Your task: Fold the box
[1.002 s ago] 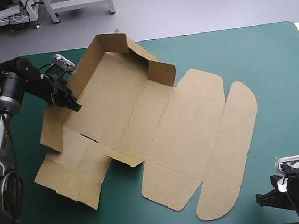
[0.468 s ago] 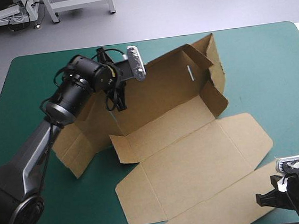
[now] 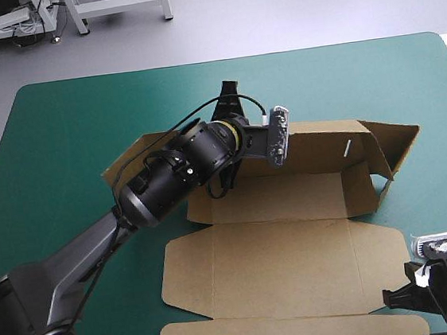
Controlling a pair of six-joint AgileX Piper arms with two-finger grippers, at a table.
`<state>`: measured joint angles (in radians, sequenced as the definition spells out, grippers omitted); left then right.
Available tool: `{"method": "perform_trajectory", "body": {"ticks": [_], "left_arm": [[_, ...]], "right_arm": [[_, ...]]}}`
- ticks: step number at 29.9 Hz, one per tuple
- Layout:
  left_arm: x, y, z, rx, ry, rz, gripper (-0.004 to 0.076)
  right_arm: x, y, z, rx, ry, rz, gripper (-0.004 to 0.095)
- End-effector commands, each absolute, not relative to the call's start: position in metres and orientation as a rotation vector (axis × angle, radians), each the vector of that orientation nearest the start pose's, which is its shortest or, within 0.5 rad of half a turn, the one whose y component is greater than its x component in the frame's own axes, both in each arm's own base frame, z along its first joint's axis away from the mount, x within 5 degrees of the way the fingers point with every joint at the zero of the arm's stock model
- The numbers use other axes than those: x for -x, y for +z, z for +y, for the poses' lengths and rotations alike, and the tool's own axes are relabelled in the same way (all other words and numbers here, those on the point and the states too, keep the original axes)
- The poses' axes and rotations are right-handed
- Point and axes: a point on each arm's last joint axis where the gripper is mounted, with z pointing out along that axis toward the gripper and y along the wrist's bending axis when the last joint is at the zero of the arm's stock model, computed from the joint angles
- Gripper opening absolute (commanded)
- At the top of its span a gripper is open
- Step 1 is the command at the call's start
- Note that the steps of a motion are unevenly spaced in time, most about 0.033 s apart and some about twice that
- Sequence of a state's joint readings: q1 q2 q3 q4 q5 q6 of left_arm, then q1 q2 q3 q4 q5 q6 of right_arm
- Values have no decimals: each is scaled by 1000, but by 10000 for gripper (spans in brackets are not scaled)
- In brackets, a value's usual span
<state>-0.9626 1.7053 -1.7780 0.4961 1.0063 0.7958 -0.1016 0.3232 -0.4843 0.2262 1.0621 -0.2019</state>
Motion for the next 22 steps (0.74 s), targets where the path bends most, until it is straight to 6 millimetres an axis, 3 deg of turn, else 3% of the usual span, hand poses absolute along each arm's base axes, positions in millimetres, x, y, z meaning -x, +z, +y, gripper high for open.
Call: {"method": "perform_trajectory", "body": {"ticks": [1, 12, 22], "left_arm": [[-230, 441, -288, -1713, 589, 1259, -9], [-239, 448, -293, -1472, 642, 1288, -9], [-238, 402, -295, -1575, 694, 1370, -9]], "right_arm": [[-50, 279, 14, 76, 148, 2292, -18], [-50, 279, 14, 75, 153, 2291, -18], [-50, 279, 14, 75, 153, 2291, -18]]}}
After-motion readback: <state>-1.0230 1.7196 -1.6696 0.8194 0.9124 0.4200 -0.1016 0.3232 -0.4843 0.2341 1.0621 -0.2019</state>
